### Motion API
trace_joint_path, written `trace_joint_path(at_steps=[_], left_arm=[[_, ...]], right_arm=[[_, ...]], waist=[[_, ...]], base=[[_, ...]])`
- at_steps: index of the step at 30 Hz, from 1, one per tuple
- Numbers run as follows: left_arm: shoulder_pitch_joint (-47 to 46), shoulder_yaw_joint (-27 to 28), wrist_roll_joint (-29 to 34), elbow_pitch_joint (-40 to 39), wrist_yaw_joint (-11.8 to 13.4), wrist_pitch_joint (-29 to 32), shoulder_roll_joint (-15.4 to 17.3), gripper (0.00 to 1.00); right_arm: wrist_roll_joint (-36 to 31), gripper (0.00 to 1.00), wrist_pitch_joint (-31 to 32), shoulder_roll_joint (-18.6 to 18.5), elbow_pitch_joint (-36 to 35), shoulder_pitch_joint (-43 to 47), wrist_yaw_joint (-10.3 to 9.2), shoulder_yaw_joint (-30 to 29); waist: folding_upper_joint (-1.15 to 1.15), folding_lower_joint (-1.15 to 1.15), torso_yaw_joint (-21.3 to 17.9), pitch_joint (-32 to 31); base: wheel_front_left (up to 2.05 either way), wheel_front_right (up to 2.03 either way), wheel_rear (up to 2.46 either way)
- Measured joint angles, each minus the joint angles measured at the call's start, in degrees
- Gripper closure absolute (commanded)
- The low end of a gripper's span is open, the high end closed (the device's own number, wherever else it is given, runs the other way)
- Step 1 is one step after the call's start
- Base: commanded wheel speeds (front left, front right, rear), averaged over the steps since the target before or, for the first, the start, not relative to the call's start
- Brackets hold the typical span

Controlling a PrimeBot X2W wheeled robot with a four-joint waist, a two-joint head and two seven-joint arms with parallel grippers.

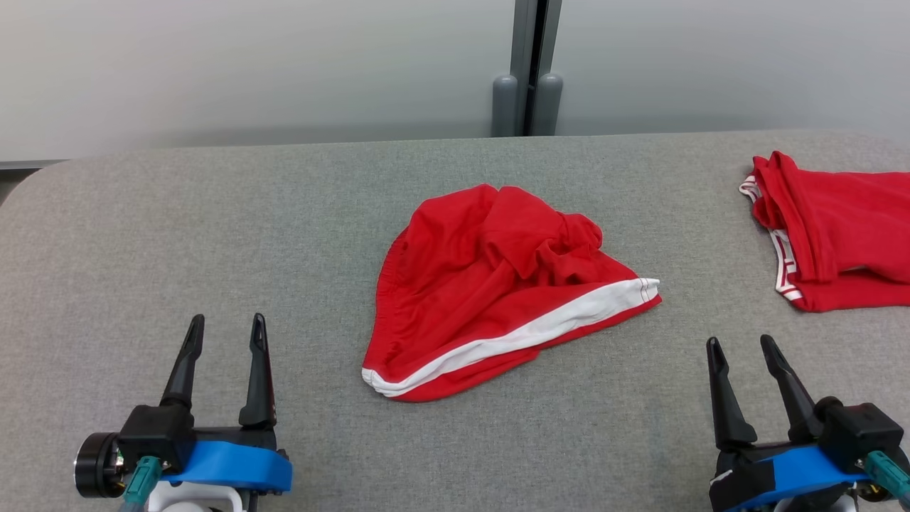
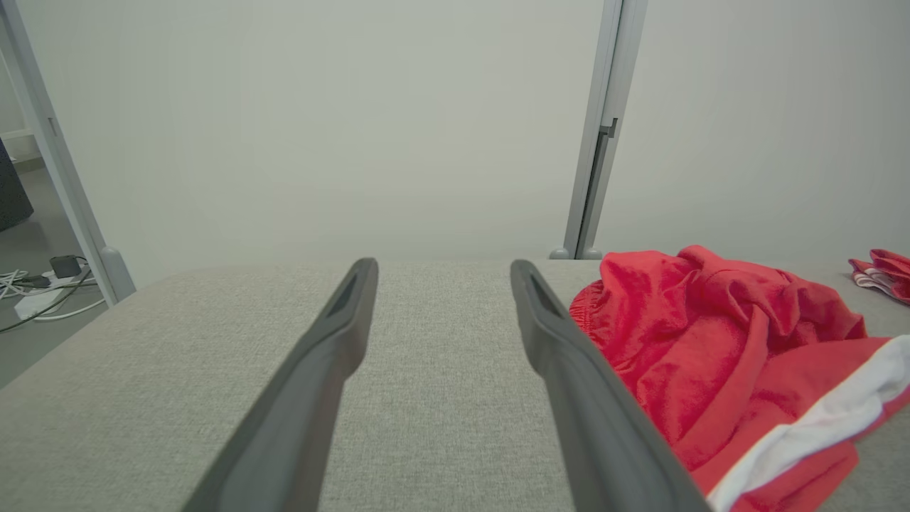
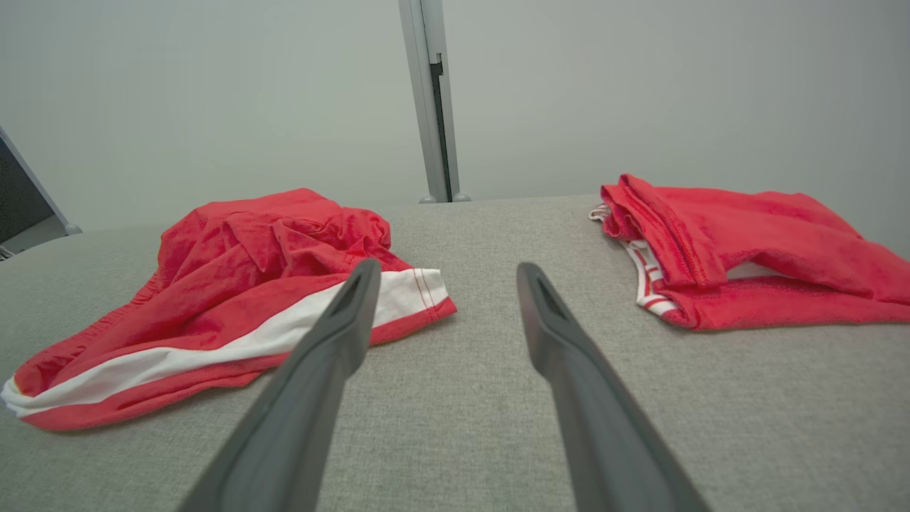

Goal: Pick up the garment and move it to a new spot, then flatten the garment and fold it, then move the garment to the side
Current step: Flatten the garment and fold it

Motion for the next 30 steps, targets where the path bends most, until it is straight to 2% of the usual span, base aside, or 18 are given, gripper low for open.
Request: trace_joint_path(at_steps=[7,11,17,26,30], left_arm=[[0.0,-0.29,0.38,1.16,-0.01,0.0,0.14,0.0],[-1.5,-3.66,0.1,3.36,-0.26,0.01,0.6,0.0],[-5.59,-12.29,-2.34,9.65,-0.53,0.0,2.75,0.0],[-10.79,-26.52,-10.21,19.36,-0.56,0.33,7.59,0.0],[-13.48,-31.66,-13.41,21.75,-0.56,0.33,8.5,0.0]], right_arm=[[0.13,0.0,1.49,0.1,-0.47,0.3,0.0,-0.12],[-1.3,0.0,2.57,0.1,0.96,-1.38,0.0,-0.08],[-2.36,0.0,4.07,-1.72,6.84,-7.33,0.0,1.47],[-1.91,0.0,3.21,-5.55,19.52,-16.92,0.0,6.42],[-1.23,0.0,2.38,-6.89,25.04,-20.82,0.0,9.04]], waist=[[0.0,0.0,-0.06,0.26],[0.0,0.0,-0.18,1.17],[0.0,0.0,-0.06,2.97],[0.0,0.01,0.54,6.19],[0.0,0.01,1.1,7.39]], base=[[0.0,0.0,0.0],[0.0,0.0,0.0],[0.0,0.0,0.0],[0.0,0.0,0.0],[0.0,0.0,0.0]])
